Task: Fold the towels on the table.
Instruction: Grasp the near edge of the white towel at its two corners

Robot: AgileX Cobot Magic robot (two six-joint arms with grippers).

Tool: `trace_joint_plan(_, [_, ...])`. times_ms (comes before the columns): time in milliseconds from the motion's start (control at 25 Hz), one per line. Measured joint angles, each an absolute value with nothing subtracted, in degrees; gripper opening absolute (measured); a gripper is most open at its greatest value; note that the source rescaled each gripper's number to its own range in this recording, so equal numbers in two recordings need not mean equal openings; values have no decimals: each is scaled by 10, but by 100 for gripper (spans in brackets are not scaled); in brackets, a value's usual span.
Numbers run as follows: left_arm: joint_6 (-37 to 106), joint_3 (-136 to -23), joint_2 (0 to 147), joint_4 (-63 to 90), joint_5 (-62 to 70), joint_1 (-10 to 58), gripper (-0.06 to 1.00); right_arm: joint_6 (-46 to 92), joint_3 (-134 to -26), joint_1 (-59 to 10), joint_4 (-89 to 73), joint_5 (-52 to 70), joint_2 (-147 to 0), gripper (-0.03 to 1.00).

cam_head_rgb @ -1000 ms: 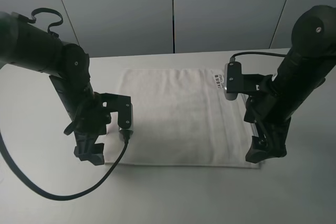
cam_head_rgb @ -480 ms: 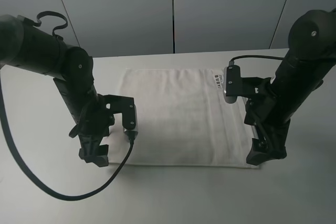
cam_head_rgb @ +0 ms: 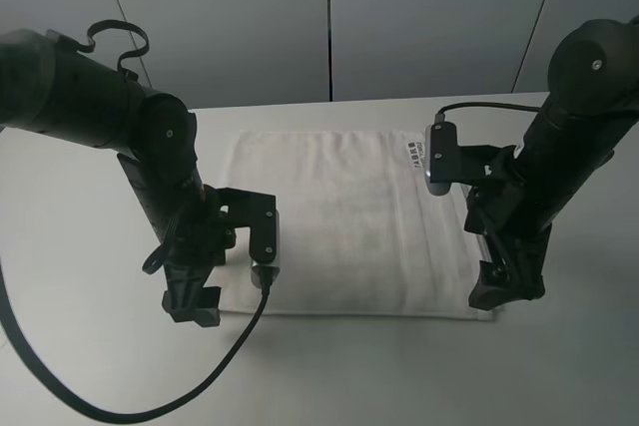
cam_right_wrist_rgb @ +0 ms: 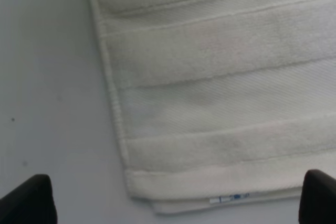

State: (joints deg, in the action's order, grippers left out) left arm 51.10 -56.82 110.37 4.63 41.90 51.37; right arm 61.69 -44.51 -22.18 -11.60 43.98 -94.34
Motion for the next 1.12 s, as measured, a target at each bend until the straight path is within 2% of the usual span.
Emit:
trace_joint_plan(680, [510,-570,1130,44,418,514,100,617,-442,-224,-110,437,-943,100])
trace_joint_plan(920, [493,-572,1135,27,414,514,100,605,-427,-274,-62,414,-943,100])
trace_joint_plan(1120, [481,-574,1139,23,414,515,100,580,-427,-282,-47,402,-943,100])
